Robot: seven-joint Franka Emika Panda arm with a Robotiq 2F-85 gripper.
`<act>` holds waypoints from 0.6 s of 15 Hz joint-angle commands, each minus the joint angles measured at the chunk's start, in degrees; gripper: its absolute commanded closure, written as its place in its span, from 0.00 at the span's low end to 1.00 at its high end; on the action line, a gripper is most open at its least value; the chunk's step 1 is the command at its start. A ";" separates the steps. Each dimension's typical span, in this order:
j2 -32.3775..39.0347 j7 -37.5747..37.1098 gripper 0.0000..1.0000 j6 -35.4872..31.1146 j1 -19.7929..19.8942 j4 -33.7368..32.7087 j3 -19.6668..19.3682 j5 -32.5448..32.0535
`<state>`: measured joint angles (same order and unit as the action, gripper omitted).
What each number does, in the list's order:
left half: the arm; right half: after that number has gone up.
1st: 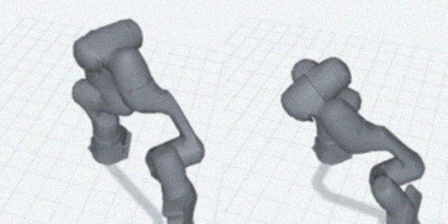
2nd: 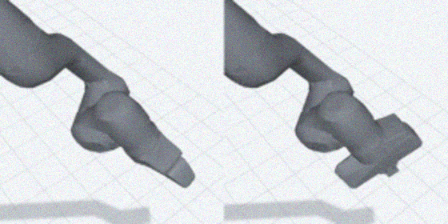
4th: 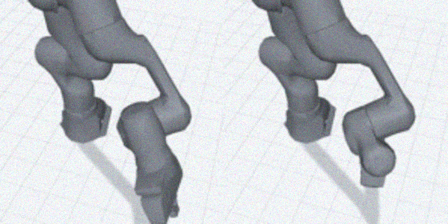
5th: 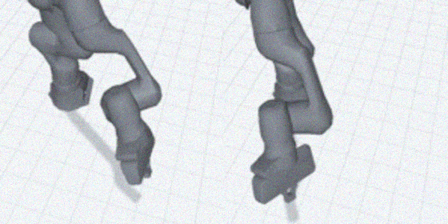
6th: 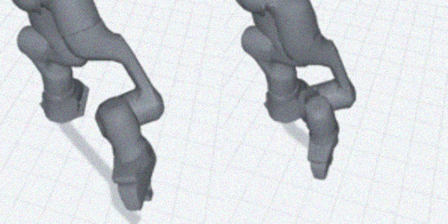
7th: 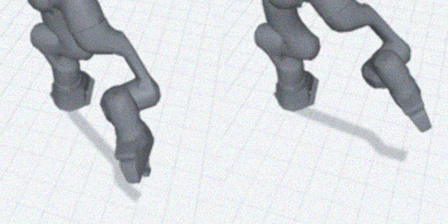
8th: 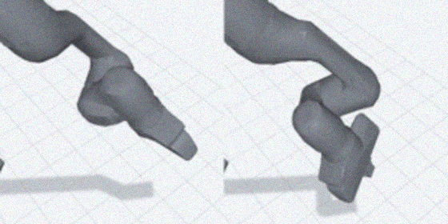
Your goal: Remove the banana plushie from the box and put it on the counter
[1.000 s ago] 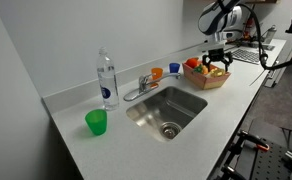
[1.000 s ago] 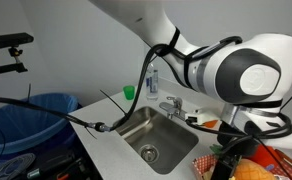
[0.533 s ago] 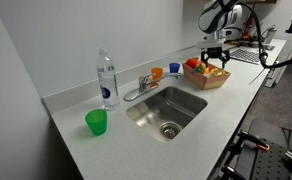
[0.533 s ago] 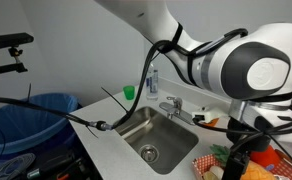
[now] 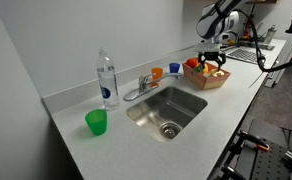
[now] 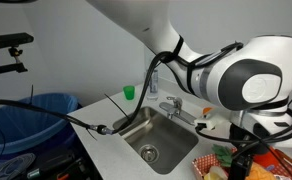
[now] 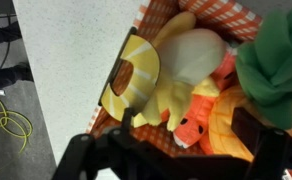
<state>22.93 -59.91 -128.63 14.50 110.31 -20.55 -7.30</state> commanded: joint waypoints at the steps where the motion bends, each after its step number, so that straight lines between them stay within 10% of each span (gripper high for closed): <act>1: 0.61 -0.12 0.00 1.71 0.27 -2.75 -0.01 2.53; 9: -0.30 0.46 0.00 2.79 0.08 -3.00 -0.12 3.78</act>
<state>22.94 -59.90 -128.02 14.72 107.07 -20.55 -3.77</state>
